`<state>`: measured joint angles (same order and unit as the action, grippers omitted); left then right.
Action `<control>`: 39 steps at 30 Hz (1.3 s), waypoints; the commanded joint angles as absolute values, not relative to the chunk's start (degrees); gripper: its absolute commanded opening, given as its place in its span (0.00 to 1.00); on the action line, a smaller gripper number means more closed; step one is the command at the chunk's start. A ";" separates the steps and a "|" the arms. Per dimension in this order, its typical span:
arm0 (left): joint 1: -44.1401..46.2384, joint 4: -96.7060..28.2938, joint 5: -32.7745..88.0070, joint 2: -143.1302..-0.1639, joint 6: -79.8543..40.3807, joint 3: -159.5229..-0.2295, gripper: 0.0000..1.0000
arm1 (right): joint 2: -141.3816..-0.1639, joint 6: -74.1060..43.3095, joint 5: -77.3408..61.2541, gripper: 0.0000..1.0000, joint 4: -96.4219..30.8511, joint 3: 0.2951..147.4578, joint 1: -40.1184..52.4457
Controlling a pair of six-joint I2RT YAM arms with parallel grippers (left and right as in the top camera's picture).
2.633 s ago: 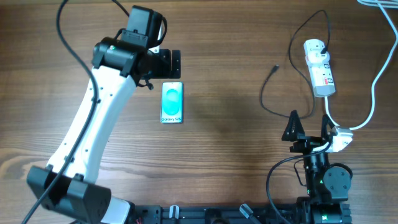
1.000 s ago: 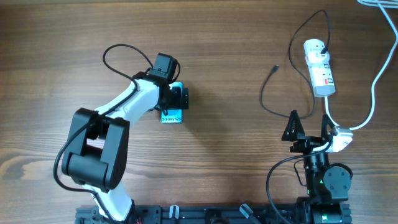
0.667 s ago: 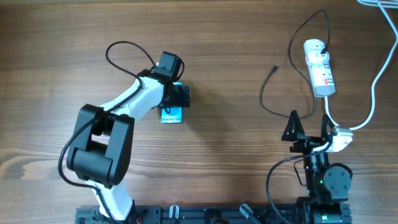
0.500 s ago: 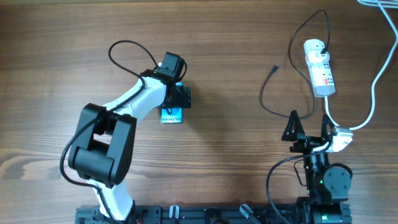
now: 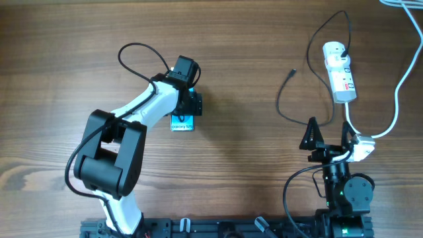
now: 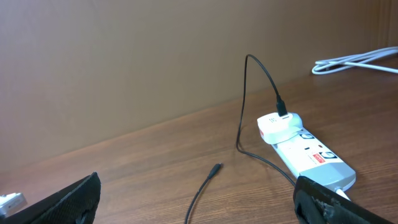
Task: Plug charger to phone and switch on socket
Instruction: 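Grasp the phone's bottom edge with the left gripper and lift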
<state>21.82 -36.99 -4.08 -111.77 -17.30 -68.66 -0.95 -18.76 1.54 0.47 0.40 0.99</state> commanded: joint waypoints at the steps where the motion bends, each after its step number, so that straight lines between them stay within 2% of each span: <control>1: 23.16 -38.63 4.08 -117.89 -18.83 -64.82 0.71 | -0.93 -18.20 1.87 1.00 0.62 0.30 1.32; 3: 23.14 -38.63 4.08 -117.89 -20.23 -64.82 0.68 | -0.93 -18.17 1.87 1.00 0.62 0.30 1.32; 6: 23.14 -39.09 4.05 -117.89 -20.21 -64.84 0.56 | -0.93 -18.20 1.87 1.00 0.62 0.30 1.32; 11: 23.14 -40.95 4.05 -117.75 -20.21 -65.28 0.52 | -0.93 -18.20 1.87 1.00 0.62 0.30 1.32; 30: 23.09 -60.03 4.16 -110.87 -20.49 -88.60 0.51 | -0.93 -18.20 1.87 1.00 0.62 0.30 1.32; 39: 22.98 -71.70 10.61 -109.49 -23.42 -95.04 0.52 | -0.93 -18.17 1.87 1.00 0.62 0.30 1.32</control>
